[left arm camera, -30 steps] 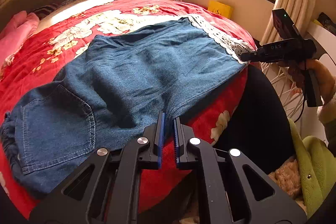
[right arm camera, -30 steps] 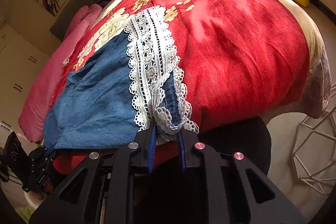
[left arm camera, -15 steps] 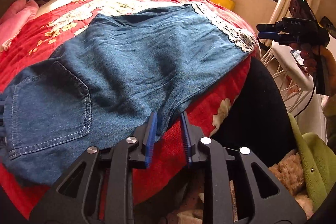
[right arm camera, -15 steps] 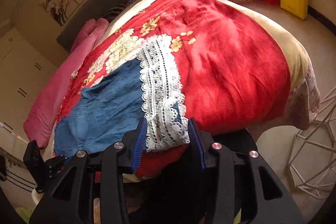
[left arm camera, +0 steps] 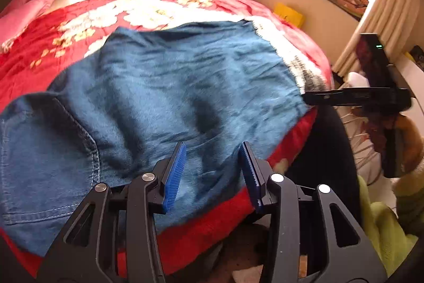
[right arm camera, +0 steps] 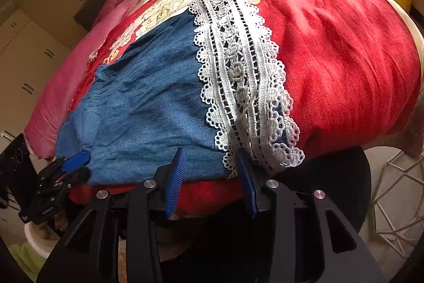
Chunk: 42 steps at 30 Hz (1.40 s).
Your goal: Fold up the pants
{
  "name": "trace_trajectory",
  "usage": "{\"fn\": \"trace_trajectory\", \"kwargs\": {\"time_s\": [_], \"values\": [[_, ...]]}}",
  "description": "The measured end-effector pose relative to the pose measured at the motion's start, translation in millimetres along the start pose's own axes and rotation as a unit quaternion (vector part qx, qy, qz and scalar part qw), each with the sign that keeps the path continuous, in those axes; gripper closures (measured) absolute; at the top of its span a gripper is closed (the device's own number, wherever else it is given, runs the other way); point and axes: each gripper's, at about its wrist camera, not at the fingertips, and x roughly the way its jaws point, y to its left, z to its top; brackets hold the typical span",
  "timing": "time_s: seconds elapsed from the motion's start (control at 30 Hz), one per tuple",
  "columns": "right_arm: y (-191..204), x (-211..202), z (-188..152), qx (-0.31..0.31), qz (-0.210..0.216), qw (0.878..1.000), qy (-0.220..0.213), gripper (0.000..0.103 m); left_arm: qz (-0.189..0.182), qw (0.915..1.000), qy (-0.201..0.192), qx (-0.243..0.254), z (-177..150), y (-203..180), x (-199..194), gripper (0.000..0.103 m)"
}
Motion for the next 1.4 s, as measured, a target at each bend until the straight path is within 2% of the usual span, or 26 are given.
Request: {"fn": "trace_trajectory", "kwargs": {"time_s": [0.07,0.17,0.23,0.27,0.33,0.4,0.53,0.63,0.7,0.87,0.93,0.97,1.0,1.03,1.1,1.2,1.27,1.4], "values": [[0.1,-0.3,-0.8,-0.004,0.005,1.0,-0.001,0.064,-0.007,0.9998,0.001,-0.018,-3.3,10.6,13.5,0.068],[3.5,-14.3,-0.3,-0.015,0.031,0.999,-0.011,0.061,-0.023,0.9994,-0.007,-0.024,1.0,12.9,1.9,0.066],[0.9,-35.2,9.1,-0.014,0.063,0.997,-0.044,0.061,-0.046,0.9978,-0.038,-0.028,9.9,16.0,-20.2,0.048],[0.2,-44.3,17.7,-0.012,0.07,0.995,-0.063,0.057,-0.052,0.9969,-0.053,-0.027,17.2,18.1,-30.1,0.045],[-6.1,-53.5,40.3,-0.012,0.066,0.994,-0.089,0.049,-0.033,0.997,-0.067,-0.022,37.0,25.0,-38.6,0.037],[-14.3,-48.3,66.6,-0.011,0.051,0.994,-0.091,0.046,-0.001,0.9969,-0.076,-0.021,57.9,36.9,-35.9,0.035],[-28.5,-20.3,114.4,-0.011,0.052,0.996,-0.075,0.046,0.02,0.996,-0.06,-0.062,95.0,73.7,-13.3,0.031],[-30.7,4.6,139.5,-0.033,0.046,0.997,-0.055,0.046,0.044,0.9957,-0.041,-0.07,109.5,94.6,5.2,0.029],[-32.1,23.4,148.9,-0.037,0.035,0.998,-0.038,0.046,0.048,0.9957,-0.024,-0.075,113.6,104.2,17.4,0.029],[-25.2,59.3,156.0,-0.056,0.076,0.996,0.006,0.046,-0.01,0.9931,0.011,-0.116,112.2,122.2,45.5,0.029],[-17.0,64.1,151.4,-0.065,0.087,0.994,0.01,0.049,-0.018,0.9915,0.014,-0.128,110.4,124.8,53.8,0.034],[-12.6,65.1,149.2,-0.069,0.094,0.993,0.016,0.067,-0.02,0.9913,0.012,-0.13,110.2,125.0,55.5,0.037],[-8.2,65.3,147.0,-0.073,0.102,0.992,0.019,0.076,-0.021,0.9911,0.011,-0.131,110.9,125.0,56.2,0.049],[-3.5,62.9,144.0,-0.081,0.108,0.991,0.017,0.083,-0.026,0.9905,0.01,-0.135,111.7,125.0,55.8,0.069],[6.1,50.8,140.5,-0.102,0.1,0.99,-0.002,0.084,-0.056,0.988,0.013,-0.144,113.6,123.5,55.9,0.092],[14.3,25.1,146.6,-0.123,0.1,0.986,-0.04,0.085,-0.048,0.9904,0.008,-0.13,119.7,115.4,52.0,0.095],[16.5,10.9,157.5,-0.138,0.087,0.985,-0.058,0.085,-0.048,0.9901,-0.014,-0.131,128.5,114.0,43.8,0.095],[22.3,13.6,187.5,-0.17,0.024,0.983,-0.065,0.085,-0.027,0.9921,-0.044,-0.115,153.8,106.3,41.3,0.095]]}}
